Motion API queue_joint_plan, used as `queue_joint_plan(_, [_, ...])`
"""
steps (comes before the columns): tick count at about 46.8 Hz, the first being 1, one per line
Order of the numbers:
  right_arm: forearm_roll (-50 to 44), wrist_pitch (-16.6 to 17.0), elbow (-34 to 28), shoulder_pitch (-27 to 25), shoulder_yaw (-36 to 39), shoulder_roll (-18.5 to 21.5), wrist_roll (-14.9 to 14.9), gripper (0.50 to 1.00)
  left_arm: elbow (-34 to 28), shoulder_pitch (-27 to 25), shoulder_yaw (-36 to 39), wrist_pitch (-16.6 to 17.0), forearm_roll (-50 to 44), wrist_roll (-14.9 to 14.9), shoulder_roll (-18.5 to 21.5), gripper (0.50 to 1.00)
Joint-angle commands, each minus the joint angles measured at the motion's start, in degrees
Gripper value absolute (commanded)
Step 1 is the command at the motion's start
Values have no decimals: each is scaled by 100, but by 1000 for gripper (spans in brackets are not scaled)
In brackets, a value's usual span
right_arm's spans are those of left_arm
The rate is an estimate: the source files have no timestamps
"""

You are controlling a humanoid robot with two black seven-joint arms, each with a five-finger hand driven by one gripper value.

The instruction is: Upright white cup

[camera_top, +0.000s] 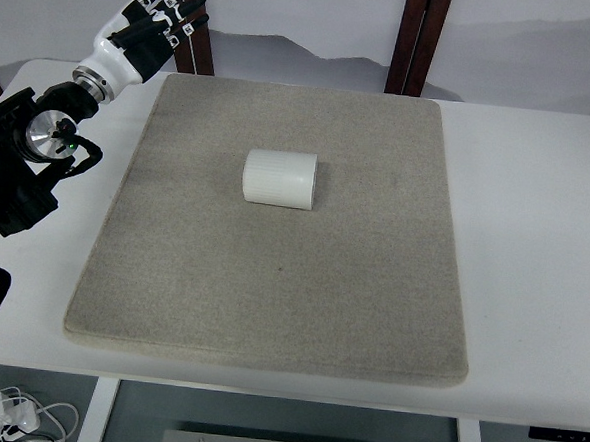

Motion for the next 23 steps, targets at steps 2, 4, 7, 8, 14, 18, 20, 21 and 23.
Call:
queue_joint_plan(2, [0,0,0,0,0,0,1,952,-562,-33,0,-69,714,-8,259,996])
queue_joint_plan(4, [0,0,0,0,0,0,1,952,-826,-33,-9,-51,1013,-8,374,996])
queue_joint_plan(7, [0,0,0,0,0,0,1,952,-1099,-42,0,-34,1374,-8,462,996])
queue_joint_plan(8, [0,0,0,0,0,0,1,952,-1178,-42,0,-33,1488,-8,462,994])
queue_joint_plan(14, [0,0,0,0,0,0,1,952,-1679,-42,0,-7,2279,10,672,994])
queue_joint_plan(18, [0,0,0,0,0,0,1,952,-1978,-42,0,19,2991,10,831,994])
queue_joint_plan(20, [0,0,0,0,0,0,1,952,-2084,-33,0,19,3325,10,901,994])
queue_joint_plan(21, [0,0,0,0,0,0,1,952,-2145,-33,0,19,3492,10,936,994])
queue_joint_plan(23, [0,0,0,0,0,0,1,952,-2268,-25,0,28,3773,10,998,994])
